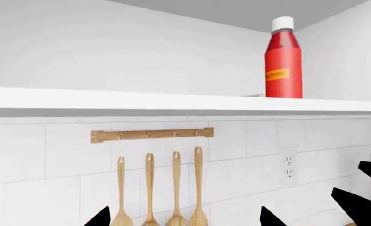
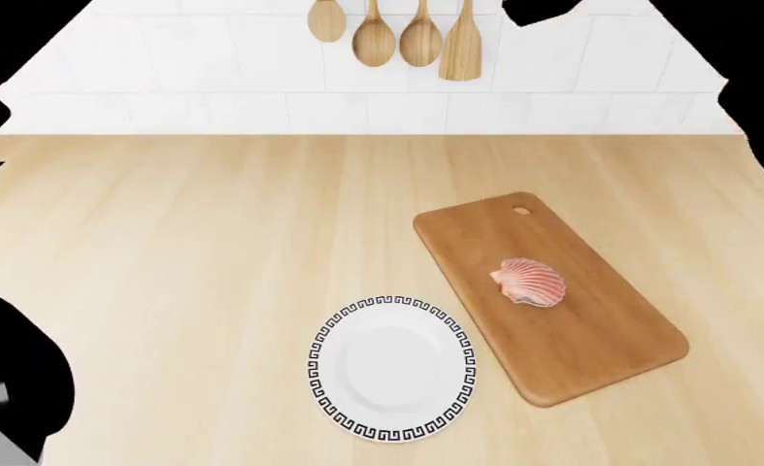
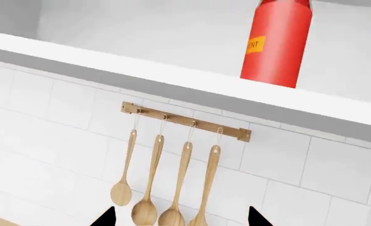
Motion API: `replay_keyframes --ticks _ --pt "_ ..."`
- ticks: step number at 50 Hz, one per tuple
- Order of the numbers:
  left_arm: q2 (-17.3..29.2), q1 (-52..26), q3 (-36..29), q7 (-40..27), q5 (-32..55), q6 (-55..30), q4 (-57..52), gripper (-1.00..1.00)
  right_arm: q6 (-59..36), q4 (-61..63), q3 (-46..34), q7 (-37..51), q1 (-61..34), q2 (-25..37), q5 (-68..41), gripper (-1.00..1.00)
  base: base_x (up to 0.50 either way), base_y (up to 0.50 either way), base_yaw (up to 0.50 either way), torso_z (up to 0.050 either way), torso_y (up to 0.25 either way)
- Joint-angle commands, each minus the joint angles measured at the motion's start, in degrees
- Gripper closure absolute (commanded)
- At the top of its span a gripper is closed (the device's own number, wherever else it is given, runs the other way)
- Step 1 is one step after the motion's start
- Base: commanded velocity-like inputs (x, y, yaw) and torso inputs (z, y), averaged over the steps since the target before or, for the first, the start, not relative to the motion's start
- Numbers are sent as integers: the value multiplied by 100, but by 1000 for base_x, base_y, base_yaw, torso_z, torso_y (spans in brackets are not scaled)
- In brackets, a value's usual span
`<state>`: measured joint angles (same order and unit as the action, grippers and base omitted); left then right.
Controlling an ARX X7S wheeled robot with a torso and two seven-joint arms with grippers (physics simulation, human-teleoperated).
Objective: Pick the scallop from the plate and place it on the cutting board. Then pick the condiment bottle from the cabinet and place it next to the cutting board.
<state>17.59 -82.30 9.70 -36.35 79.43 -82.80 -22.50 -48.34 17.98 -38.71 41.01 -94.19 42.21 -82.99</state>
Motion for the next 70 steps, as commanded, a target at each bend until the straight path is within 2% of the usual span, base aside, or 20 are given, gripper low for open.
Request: replay_keyframes --ticks 1,18,34,57,70 --pt "63 9 -32 -136 157 56 23 -100 109 299 31 75 -387 -151 485 -100 0 0 0 0 0" --pt "220 96 -119 -191 322 197 3 -100 -46 8 -15 -18 -1143 -413 847 -100 0 0 0 0 0" --pt "377 83 -126 -513 729 227 2 -100 -162 -1014 -246 -582 -2016 -710 1526 -100 0 0 0 0 0" --pt "522 96 -245 -731 1081 344 -11 -100 103 -3879 -583 -1872 -3239 -1676 2458 -100 0 0 0 0 0" --pt "592 129 -313 -863 1340 406 -26 -100 459 -6027 -691 -2796 -3864 -2437 2859 -100 0 0 0 0 0"
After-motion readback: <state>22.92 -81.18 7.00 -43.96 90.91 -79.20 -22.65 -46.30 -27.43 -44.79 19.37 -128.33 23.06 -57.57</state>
